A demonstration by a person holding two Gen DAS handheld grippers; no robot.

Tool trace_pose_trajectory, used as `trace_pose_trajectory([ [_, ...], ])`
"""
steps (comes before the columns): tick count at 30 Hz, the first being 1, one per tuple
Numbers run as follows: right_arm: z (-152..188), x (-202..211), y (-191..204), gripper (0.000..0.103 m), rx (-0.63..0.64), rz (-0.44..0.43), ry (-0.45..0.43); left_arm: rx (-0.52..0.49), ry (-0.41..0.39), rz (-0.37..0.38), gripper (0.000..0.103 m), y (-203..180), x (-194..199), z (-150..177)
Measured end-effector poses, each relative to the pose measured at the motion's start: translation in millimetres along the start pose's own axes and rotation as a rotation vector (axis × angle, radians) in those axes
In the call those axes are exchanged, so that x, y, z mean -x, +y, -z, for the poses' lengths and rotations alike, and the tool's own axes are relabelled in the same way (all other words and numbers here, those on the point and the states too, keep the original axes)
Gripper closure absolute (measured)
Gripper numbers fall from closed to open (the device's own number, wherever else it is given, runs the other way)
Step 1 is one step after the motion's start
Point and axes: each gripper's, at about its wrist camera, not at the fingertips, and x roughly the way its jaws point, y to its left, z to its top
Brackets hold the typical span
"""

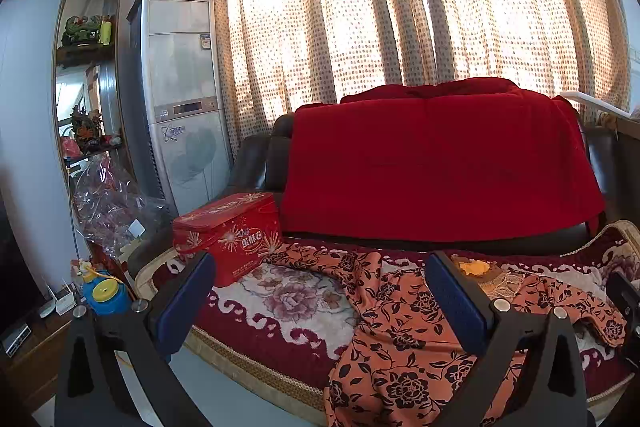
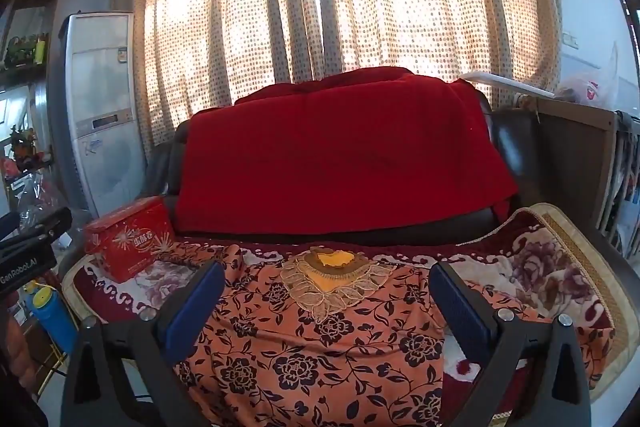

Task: Fold small clothes
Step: 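Move both grippers toward the orange rose-print garment on the sofa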

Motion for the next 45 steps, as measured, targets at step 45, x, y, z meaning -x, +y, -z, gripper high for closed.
trace_pose_trajectory([
  [45, 13.9, -67.6, -31.4, 0.000, -0.055, 0.011, 0.104, -0.067, 0.096, -0.001, 0.000, -50.8, -63.9, 3.3],
])
